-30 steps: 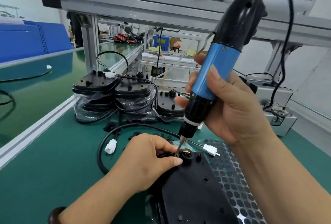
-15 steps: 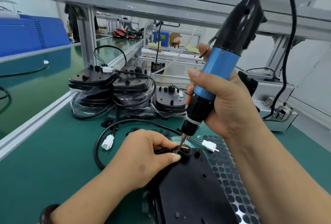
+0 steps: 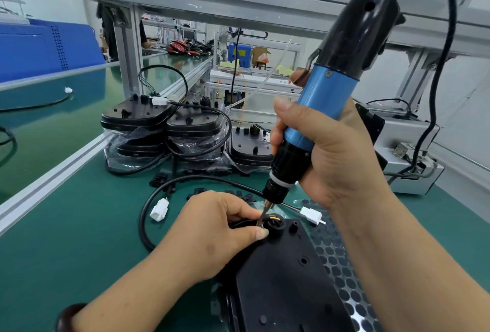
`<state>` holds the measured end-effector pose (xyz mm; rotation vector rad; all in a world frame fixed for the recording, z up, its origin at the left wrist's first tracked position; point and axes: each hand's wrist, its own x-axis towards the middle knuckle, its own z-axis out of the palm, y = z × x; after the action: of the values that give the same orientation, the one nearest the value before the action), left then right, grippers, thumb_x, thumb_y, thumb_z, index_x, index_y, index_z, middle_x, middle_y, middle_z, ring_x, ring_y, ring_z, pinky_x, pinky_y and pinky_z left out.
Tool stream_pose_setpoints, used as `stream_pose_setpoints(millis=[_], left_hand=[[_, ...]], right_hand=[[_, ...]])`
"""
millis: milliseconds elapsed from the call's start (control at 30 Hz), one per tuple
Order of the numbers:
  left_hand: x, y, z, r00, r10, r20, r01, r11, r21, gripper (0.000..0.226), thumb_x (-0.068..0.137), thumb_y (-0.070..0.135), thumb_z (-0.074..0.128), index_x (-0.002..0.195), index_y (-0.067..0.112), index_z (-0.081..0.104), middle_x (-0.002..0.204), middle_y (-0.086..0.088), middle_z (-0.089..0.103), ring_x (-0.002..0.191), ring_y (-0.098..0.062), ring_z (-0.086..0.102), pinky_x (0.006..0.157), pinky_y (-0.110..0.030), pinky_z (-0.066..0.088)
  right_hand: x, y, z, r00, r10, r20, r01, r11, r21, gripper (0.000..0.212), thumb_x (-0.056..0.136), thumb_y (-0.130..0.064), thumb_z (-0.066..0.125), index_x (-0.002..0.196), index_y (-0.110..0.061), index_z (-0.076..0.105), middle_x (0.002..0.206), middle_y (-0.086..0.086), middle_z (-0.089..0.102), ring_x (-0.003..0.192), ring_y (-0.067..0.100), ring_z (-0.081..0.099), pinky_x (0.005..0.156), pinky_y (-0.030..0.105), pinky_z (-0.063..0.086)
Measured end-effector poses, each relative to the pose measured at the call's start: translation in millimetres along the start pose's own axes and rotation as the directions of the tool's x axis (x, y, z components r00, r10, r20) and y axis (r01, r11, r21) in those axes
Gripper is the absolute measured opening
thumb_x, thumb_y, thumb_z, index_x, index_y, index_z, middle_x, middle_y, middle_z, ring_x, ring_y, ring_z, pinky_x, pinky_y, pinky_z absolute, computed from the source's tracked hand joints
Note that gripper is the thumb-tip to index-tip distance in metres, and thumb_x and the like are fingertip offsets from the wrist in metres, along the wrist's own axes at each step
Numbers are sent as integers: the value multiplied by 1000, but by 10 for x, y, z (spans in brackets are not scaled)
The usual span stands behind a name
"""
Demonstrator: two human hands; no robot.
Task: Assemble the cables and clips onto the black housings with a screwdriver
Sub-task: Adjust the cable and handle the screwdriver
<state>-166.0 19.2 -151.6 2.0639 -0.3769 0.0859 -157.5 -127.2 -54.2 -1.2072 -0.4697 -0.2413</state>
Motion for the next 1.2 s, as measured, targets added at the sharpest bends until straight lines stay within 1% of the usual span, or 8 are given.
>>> stream_pose_setpoints(millis=[167,367,500,633,733,933,1067,1200], left_hand=[[2,-13,4,1000,-14,-3,14,1000,-9,20,70,33,83,83,45,73,82,26,71,81,6,66,86,-25,53],[6,-24,8,1000,-6,-18,6,1000,9,19,69,35,83,83,43,74,82,28,70,81,8,66,85,-24,53],[7,-26,11,1000,6,-22,-5,1000,18,16,69,34,83,81,40,74,81,27,70,81,8,65,84,-23,53],[-5,-9,8,999,26,-42,-24,998,55,17,69,35,83,70,44,69,79,31,68,78,12,63,77,-11,47],[-5,-4,6,999,26,-40,-23,998,65,20,69,35,83,66,45,66,78,32,67,76,13,62,72,-7,43],[0,-15,4,998,48,-42,-45,996,74,27,68,37,83,63,57,65,80,34,66,78,13,63,77,-11,47],[2,-8,2,996,81,-27,-79,993,87,37,69,38,82,68,68,60,79,36,65,78,13,62,76,-10,48],[-2,-27,4,997,62,-41,-58,995,86,19,68,38,83,74,50,70,81,34,67,78,13,62,77,-10,47]], right_hand=[[0,-9,8,1000,-16,-6,16,1000,-22,40,72,-8,74,106,-13,52,64,0,56,53,19,54,55,33,49],[8,0,-1,1000,-15,-10,14,999,-28,44,70,-10,74,106,-12,50,65,2,55,51,19,53,53,32,49],[-2,14,25,998,-65,23,67,995,-77,41,71,-9,73,105,-10,51,66,2,52,51,18,53,54,32,49],[-28,36,99,977,-151,151,175,971,-161,36,73,-7,74,103,-13,54,65,1,57,50,20,54,55,34,50],[-26,48,127,966,-147,212,187,965,-182,38,73,-7,75,104,-11,53,65,2,58,50,20,55,54,33,48],[-9,36,80,976,-134,172,155,981,-113,36,73,-3,73,103,-13,55,65,1,57,49,20,54,53,33,49],[2,40,69,984,-126,129,141,983,-114,45,72,-5,72,110,-3,48,63,-2,57,47,19,54,53,32,49],[-8,47,80,981,-137,134,154,980,-123,40,72,-5,72,106,-7,50,64,-1,57,48,19,53,53,33,49]])
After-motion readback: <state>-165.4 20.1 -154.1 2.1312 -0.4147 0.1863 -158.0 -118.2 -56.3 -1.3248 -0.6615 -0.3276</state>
